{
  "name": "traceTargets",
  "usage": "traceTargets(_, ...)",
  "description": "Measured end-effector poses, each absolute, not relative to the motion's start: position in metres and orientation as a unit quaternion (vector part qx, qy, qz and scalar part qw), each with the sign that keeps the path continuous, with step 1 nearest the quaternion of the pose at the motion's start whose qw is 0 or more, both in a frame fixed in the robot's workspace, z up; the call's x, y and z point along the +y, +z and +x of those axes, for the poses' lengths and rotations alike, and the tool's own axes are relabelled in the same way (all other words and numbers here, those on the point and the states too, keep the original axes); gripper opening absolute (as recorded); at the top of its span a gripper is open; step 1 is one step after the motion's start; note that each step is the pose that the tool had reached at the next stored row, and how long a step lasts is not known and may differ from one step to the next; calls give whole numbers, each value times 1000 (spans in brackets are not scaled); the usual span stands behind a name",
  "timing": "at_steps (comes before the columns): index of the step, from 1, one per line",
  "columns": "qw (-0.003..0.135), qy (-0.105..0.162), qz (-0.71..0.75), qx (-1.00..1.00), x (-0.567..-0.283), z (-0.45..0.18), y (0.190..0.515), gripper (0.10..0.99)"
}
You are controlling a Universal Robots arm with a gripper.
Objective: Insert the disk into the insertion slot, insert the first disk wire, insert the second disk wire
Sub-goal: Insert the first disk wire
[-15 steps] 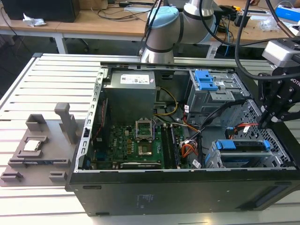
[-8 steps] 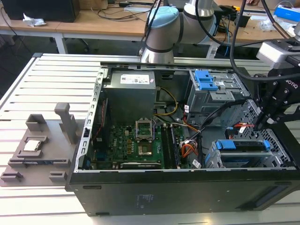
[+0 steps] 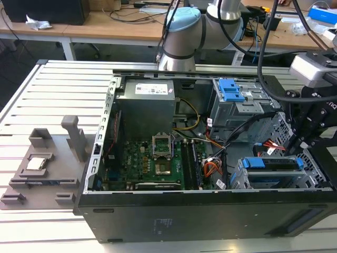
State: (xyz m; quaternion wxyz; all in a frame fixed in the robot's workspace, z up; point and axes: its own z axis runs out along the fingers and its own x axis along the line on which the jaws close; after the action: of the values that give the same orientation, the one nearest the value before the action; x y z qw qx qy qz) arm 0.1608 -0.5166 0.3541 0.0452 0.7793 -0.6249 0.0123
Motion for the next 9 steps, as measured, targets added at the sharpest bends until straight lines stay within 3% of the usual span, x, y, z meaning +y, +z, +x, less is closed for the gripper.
traceTargets(9,45,11,770,-637,-517,155,354,169)
